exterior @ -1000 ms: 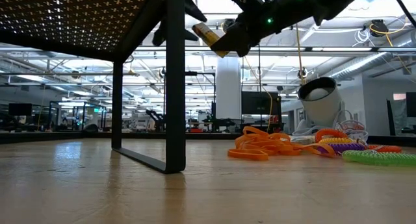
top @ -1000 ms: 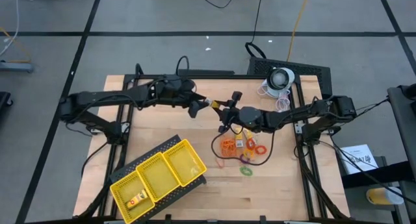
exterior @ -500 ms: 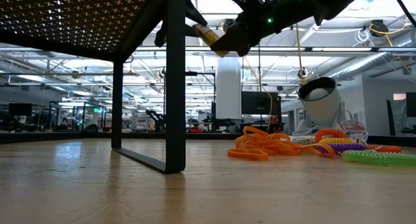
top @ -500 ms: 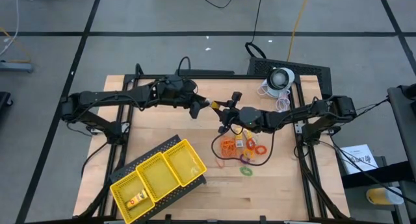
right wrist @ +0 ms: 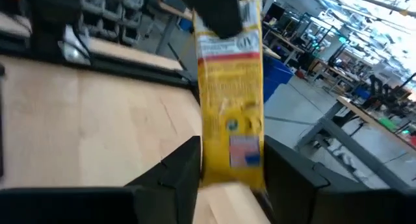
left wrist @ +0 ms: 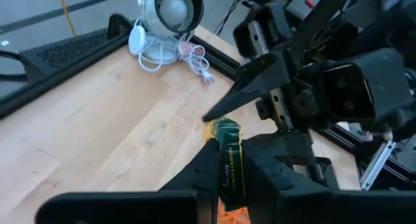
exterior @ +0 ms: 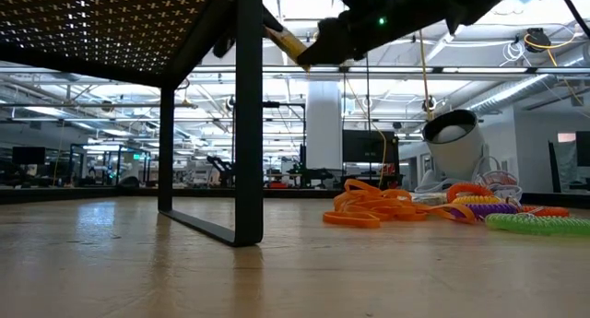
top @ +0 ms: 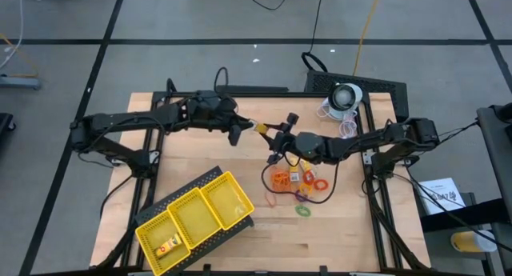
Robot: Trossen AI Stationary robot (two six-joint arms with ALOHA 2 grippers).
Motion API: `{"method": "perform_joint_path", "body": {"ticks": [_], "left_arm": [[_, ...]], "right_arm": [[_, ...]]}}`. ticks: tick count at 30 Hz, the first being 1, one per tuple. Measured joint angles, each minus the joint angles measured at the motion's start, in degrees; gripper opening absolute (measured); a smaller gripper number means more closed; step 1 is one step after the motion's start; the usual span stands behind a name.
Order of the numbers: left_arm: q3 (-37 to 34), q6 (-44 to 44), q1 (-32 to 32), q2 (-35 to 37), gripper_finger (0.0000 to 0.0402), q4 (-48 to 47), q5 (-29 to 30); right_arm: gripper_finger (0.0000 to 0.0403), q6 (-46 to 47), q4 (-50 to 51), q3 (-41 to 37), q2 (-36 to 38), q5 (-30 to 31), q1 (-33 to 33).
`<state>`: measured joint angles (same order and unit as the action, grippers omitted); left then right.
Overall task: Pick & Place Office Desk Supplies
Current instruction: Put the crayon box into the left yellow bin on the shelf
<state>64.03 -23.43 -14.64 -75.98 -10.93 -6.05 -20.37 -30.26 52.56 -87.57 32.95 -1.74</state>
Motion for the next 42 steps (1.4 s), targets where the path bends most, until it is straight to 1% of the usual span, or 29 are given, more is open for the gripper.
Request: {"method": "perform_joint_path", "body": {"ticks": [4,7,9,13,16,19,22,25,29,31,33,35,39,42], "left_arm": [[-0.02,1.8,-0.61,5.16,0.0062,-4.67,-0.61],[0.09,2.11,-0.66,10.2,0.0061,-10.3,-3.19],[0.02,1.55,-0.25,13.58,0.0054,-15.15,-6.44],[0.02,-1.49,1.1,21.01,0.0041,-21.67,-14.12],[0.06,-5.06,3.2,26.92,0.0046,-24.8,-19.88],[0.04,-9.5,6.37,31.96,0.0061,-28.78,-21.53],[0.04,-12.78,10.25,36.17,0.0065,-32.57,-21.49],[0.04,-17.53,13.82,39.64,0.0056,-35.79,-20.43],[0.04,-22.7,19.38,41.86,0.0039,-40.47,-14.95],[0.0,-24.65,22.18,42.25,0.0038,-42.07,-11.61],[0.0,-26.45,24.72,42.36,0.0046,-42.6,-7.86],[0.0,-27.67,27.21,41.74,0.0057,-42.46,-5.5],[-0.56,-30.34,32.01,38.43,0.0064,-40.55,-3.93],[-0.63,-32.16,36.03,34.82,0.0052,-36.24,-3.75]], "right_arm": [[0.0151,2.41,1.09,0.03,0.75,0.02,-1.62],[0.0155,2.01,3.04,-0.16,2.12,0.0,-2.76],[0.0155,1.9,3.93,-0.09,3.39,0.21,-2.99],[0.0153,2.13,4.82,-0.88,5.64,0.07,-2.88],[0.0151,2.13,4.89,-1.91,7.04,-0.01,-2.36],[0.0151,2.26,5.15,-2.65,8.2,0.09,-1.72],[0.0151,2.33,4.87,-2.85,8.35,0.09,-1.33],[0.0151,2.33,4.9,-2.85,8.33,0.02,-0.96],[0.0151,2.33,4.87,-2.85,8.33,0.07,-0.78],[0.015,2.33,4.87,-2.85,8.33,0.05,-0.82],[0.015,2.31,4.87,-2.85,8.33,0.05,-0.82],[0.015,1.9,4.87,-2.85,8.33,0.02,-0.82],[0.015,1.19,4.85,-2.85,8.33,0.02,-0.59],[0.015,1.23,4.85,-2.87,8.33,0.02,-0.1]]}}
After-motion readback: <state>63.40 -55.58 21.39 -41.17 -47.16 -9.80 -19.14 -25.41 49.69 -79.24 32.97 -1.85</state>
